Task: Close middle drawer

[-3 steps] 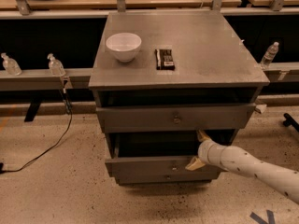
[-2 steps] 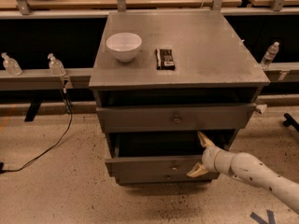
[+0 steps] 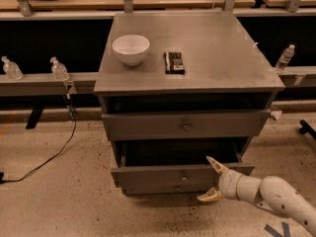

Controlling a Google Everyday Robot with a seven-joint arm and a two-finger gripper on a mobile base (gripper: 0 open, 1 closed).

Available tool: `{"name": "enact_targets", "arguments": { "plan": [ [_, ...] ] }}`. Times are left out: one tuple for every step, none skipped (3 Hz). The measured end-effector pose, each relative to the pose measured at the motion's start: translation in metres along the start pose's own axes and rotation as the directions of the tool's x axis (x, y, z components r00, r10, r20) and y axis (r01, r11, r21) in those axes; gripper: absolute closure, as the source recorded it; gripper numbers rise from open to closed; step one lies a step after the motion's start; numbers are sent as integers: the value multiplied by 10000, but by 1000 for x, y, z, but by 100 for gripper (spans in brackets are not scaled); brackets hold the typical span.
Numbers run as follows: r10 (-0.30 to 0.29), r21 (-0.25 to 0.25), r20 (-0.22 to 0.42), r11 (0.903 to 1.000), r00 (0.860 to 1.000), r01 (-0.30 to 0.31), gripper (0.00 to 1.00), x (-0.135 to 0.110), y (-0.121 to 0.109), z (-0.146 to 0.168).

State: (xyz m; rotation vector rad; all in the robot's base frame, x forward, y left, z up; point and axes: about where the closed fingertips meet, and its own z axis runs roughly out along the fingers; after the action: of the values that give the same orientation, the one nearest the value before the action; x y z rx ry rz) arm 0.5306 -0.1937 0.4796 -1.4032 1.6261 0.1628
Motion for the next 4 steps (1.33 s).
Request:
{"name": "enact_targets", "arguments": {
  "plan": [
    [598,-744,496,9957,9970,-560,42,17,33,12],
    [750,-1102,532,9915,9958,-688,65,33,54,34],
    [911,-897,142,9919,9957,-895,88,57,52,52],
    [1197,-296,-576,9921,9911,-1215,100,93,22,76]
  ]
}}
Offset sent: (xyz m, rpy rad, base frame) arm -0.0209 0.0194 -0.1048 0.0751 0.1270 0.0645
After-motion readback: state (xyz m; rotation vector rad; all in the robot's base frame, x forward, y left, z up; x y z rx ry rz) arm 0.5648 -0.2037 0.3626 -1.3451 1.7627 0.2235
